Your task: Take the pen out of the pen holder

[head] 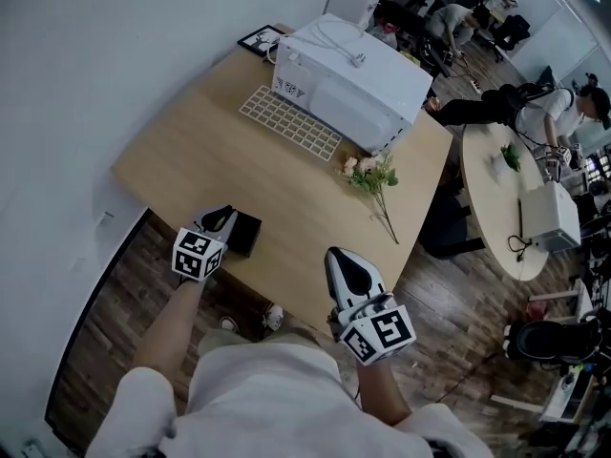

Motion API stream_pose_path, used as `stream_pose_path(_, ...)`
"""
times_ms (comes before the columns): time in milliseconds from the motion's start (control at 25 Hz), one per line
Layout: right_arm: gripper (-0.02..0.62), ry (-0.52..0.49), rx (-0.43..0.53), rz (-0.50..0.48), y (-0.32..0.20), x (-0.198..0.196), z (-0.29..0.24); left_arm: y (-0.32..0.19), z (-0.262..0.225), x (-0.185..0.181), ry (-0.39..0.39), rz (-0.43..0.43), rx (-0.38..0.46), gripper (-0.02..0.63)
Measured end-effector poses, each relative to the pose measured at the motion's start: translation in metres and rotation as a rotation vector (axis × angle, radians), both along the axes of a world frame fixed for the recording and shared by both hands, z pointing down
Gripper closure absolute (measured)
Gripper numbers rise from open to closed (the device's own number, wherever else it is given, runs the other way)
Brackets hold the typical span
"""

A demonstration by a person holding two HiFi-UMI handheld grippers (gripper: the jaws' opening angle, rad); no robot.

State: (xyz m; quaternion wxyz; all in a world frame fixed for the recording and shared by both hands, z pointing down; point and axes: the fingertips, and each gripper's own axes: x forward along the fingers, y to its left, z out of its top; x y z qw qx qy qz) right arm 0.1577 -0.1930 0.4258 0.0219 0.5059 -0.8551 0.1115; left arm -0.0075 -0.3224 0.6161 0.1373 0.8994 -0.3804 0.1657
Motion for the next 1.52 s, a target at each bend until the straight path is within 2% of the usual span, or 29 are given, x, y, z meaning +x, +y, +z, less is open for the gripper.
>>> stream_pose_path(240,0.594,0.007,0.011,0.036,0.021,-0.01,-0.009,0.004,-0.014,-0.004,0.054,0.008,-0.001,0.555)
stream_pose_path(760,0.594,0.028,0.025,0.085,0.063,-0.033,-0.018,0.022,-0.037,-0.012,0.104,0.053,0.043,0.555)
stream_pose_path(1240,0.594,0.041,0.029,0.187,0.108,-0.022,-0.013,0.028,-0.057,-0.015,0.153,0.056,0.096,0.555)
stream_pose_path(1520,0.594,0.014,0.049,0.189,0.109,-0.022,-0.016,0.038,-0.08,-0.029,0.163,0.043,0.122,0.555)
